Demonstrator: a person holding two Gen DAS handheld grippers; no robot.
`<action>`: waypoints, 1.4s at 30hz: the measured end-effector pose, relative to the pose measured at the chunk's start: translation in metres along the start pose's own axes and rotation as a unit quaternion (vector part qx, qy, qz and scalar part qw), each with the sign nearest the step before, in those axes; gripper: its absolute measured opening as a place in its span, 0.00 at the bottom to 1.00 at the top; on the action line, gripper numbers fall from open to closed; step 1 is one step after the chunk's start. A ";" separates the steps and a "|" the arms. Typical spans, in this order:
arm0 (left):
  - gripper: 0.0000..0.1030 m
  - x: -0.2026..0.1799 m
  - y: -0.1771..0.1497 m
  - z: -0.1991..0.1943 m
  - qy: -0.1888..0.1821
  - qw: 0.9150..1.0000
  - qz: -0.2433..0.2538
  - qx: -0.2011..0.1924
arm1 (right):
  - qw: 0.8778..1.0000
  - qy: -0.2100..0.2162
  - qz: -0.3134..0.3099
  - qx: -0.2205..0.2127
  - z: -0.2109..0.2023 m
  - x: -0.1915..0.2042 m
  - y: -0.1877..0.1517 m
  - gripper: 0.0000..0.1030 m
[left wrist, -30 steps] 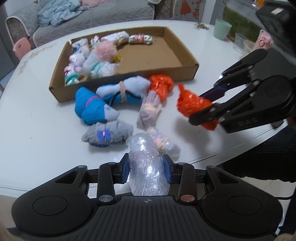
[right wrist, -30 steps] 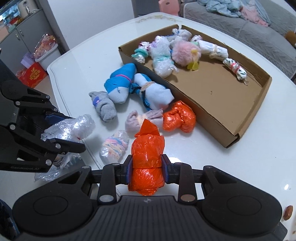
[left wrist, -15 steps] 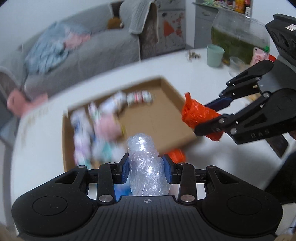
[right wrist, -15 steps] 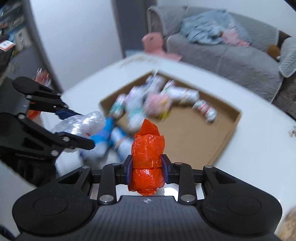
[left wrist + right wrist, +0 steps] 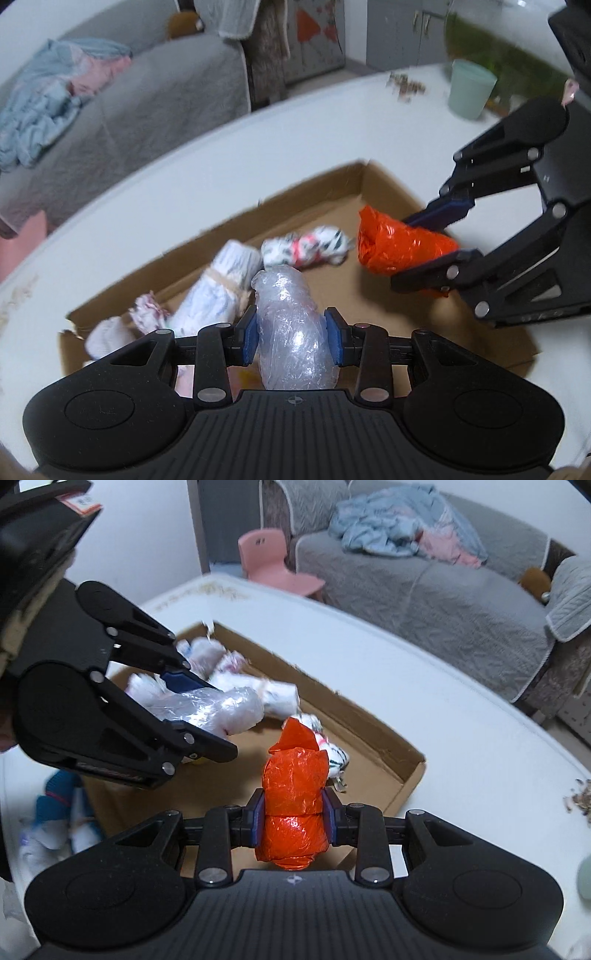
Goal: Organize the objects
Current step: 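Carry both bundles into the tray and open both grippers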
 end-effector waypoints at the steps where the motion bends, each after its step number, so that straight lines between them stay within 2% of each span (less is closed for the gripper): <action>1: 0.42 0.002 -0.001 0.007 -0.001 1.000 0.002 0.005 | 1.000 0.003 -0.001 0.005 0.006 -0.001 0.001 0.27; 7: 0.42 0.001 0.008 0.032 -0.010 1.000 0.010 0.014 | 1.000 0.010 -0.009 0.028 0.030 -0.002 0.002 0.27; 12: 0.43 -0.001 0.020 0.036 -0.001 1.000 0.031 -0.001 | 1.000 -0.008 -0.006 0.028 0.032 -0.018 0.003 0.27; 23: 0.47 0.007 0.028 0.038 -0.006 1.000 0.009 -0.013 | 0.999 -0.017 -0.014 0.029 0.031 -0.016 -0.001 0.29; 38: 0.69 0.012 0.026 0.033 0.014 1.000 -0.002 -0.004 | 0.999 -0.023 -0.023 0.039 0.023 -0.003 -0.013 0.34; 42: 0.74 0.013 0.027 0.030 0.014 1.000 -0.005 -0.005 | 0.999 -0.029 -0.023 0.038 0.018 -0.003 -0.015 0.40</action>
Point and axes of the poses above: each gripper's, at about its wrist camera, not at the fingertips, and z roughly the way its jaws point, x to its left, y to its top, the point moved 10 cm from there along z, roughly the way its jaws point, and after that the axes turned 15 degrees about x, right-handed, at the moved point
